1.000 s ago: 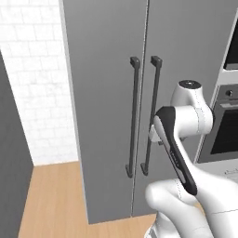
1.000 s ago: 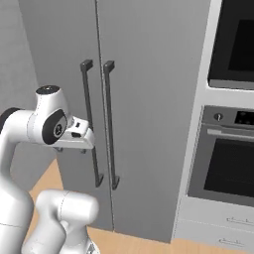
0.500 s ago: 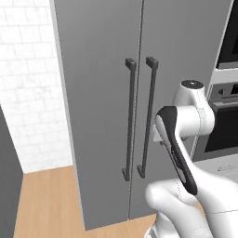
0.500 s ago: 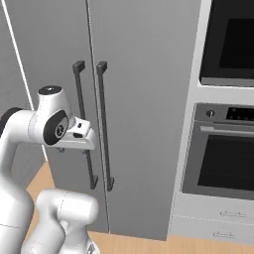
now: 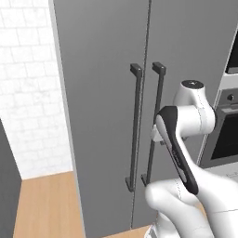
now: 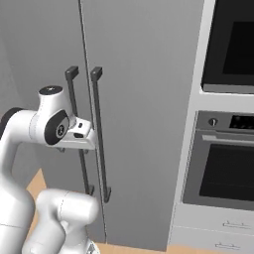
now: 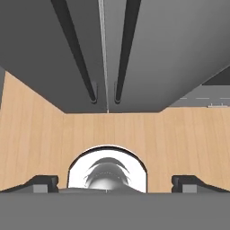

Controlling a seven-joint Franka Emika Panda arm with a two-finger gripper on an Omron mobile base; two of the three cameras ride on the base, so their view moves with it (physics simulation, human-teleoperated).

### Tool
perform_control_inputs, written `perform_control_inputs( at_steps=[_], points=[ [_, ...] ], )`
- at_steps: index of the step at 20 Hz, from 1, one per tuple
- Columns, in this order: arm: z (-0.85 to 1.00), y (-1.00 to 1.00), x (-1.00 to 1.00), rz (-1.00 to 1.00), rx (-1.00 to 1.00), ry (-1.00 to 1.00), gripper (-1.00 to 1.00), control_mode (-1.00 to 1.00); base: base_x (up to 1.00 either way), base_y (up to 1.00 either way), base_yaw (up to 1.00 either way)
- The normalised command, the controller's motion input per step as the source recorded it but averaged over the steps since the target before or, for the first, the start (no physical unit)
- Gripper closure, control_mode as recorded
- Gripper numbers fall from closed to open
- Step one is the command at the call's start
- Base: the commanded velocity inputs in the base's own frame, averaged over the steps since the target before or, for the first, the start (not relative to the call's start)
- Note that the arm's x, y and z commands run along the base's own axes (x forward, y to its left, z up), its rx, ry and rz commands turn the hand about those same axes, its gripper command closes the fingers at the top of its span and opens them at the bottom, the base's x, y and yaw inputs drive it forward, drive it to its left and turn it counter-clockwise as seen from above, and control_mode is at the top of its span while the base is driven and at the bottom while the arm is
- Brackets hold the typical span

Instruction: Navigate to the fridge.

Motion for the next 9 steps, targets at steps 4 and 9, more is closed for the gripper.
perform_control_inputs(
  at_steps=[4,9],
  points=[
    [0.00,0.00,0.00,0.00,0.00,0.00,-1.00,1.00,0.26,0.05,0.00],
    [0.00,0.00,0.00,0.00,0.00,0.00,-1.00,1.00,0.36,0.06,0.00]
  ],
)
